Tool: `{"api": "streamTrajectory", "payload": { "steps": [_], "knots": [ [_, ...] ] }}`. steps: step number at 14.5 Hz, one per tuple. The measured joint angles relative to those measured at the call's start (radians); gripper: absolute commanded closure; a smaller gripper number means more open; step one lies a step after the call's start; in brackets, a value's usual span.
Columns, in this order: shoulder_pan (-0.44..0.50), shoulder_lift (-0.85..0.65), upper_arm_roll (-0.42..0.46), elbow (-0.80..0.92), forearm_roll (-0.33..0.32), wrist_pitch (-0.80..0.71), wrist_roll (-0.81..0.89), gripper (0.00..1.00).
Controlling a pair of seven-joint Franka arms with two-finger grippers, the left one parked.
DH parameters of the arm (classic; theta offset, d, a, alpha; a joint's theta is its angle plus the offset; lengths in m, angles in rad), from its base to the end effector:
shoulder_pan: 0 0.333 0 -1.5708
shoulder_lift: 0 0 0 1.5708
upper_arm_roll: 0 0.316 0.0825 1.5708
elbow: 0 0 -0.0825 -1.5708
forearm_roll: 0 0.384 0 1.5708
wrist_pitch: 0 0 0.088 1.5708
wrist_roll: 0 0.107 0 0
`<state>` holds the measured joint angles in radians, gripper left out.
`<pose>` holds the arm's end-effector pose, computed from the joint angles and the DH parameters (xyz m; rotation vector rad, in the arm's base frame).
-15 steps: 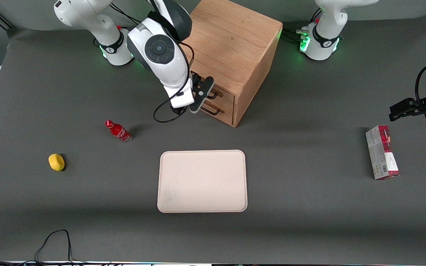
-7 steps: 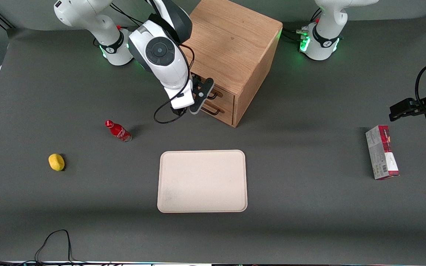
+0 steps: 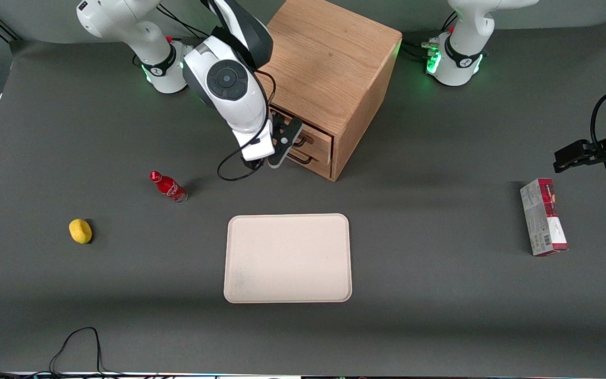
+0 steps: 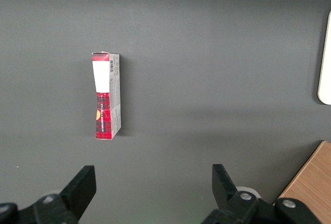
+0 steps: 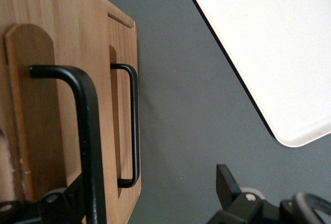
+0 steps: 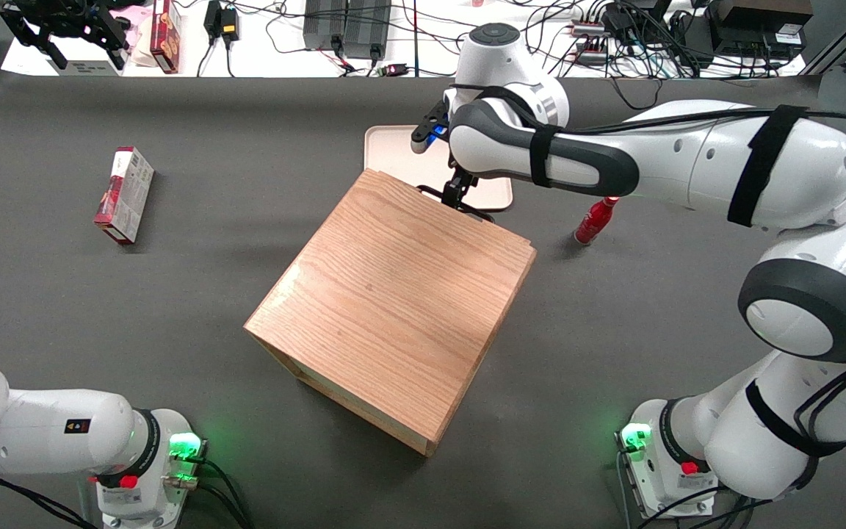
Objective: Open upper drawer
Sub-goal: 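Pull the handle away from the cabinet to slide the drawer out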
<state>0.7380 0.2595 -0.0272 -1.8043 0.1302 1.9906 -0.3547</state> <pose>0.4627 0.4103 0.3955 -2.6643 -1.4706 0.1389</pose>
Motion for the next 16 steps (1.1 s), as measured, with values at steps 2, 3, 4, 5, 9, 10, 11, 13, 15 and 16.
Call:
{"api": "streamTrajectory", "payload": {
  "steps": [2, 3, 4, 5, 9, 10, 11, 13, 15, 16],
  "knots": [
    [-0.001, 0.000, -0.002, 0.003, 0.000, 0.004, -0.001, 0.00],
    [-0.003, 0.000, -0.004, 0.005, 0.000, 0.006, -0.004, 0.00],
    [-0.010, 0.000, -0.005, 0.006, 0.000, 0.007, -0.011, 0.00],
    [-0.019, 0.000, -0.005, 0.009, -0.001, 0.008, -0.021, 0.00],
    [-0.070, 0.019, -0.007, 0.035, -0.001, 0.010, -0.074, 0.00],
    [-0.084, 0.026, -0.008, 0.044, -0.001, 0.010, -0.086, 0.00],
    [-0.096, 0.033, -0.008, 0.053, -0.001, 0.010, -0.098, 0.00],
    [-0.112, 0.046, -0.008, 0.070, -0.001, 0.009, -0.106, 0.00],
    [-0.115, 0.062, -0.008, 0.092, -0.001, -0.002, -0.108, 0.00],
    [-0.116, 0.070, -0.008, 0.105, -0.001, -0.011, -0.108, 0.00]
  ]
}}
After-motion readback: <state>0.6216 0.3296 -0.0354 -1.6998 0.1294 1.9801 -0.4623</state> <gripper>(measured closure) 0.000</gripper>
